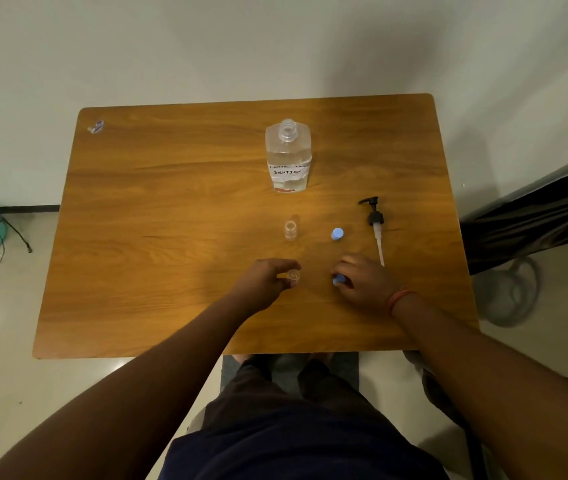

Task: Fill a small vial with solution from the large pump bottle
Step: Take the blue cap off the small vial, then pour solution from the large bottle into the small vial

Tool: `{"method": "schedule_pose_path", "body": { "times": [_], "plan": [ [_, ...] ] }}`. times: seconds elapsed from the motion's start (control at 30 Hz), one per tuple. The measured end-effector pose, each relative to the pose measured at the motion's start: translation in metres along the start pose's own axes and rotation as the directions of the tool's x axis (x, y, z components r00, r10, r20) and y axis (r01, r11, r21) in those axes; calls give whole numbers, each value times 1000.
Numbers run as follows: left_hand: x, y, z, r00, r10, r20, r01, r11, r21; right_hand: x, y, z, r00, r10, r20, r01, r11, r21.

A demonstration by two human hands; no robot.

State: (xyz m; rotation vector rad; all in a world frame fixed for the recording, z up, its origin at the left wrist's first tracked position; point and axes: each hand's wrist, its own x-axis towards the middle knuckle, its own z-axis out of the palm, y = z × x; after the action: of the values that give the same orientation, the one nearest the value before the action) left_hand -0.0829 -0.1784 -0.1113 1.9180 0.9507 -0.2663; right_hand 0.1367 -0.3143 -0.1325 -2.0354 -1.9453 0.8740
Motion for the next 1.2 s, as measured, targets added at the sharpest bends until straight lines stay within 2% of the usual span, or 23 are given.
{"method": "schedule_pose_path", "body": {
  "times": [0.27, 0.8, 0.93, 1.1, 1.2],
  "plan": [
    [4, -6, 8, 1000, -8, 3, 8, 1000, 4, -2, 7, 9, 999, -8, 54, 9, 1000, -24],
    [0, -6, -1, 999, 28, 44, -27, 999, -30, -5, 14, 2, 998, 63, 24, -63, 998, 1],
    [-2, -7, -15, 997, 49, 55, -48, 999, -18, -1, 14, -10, 991, 103, -85, -102, 995, 23],
    [2, -17, -45, 994, 56, -94, -61, 997, -48, 20, 8, -34, 940, 141, -309, -95, 983, 159],
    [14, -19, -57, 982, 38, -183, -45, 998, -35, 44, 3, -52, 907, 198, -371, -109, 963, 246]
  ]
}}
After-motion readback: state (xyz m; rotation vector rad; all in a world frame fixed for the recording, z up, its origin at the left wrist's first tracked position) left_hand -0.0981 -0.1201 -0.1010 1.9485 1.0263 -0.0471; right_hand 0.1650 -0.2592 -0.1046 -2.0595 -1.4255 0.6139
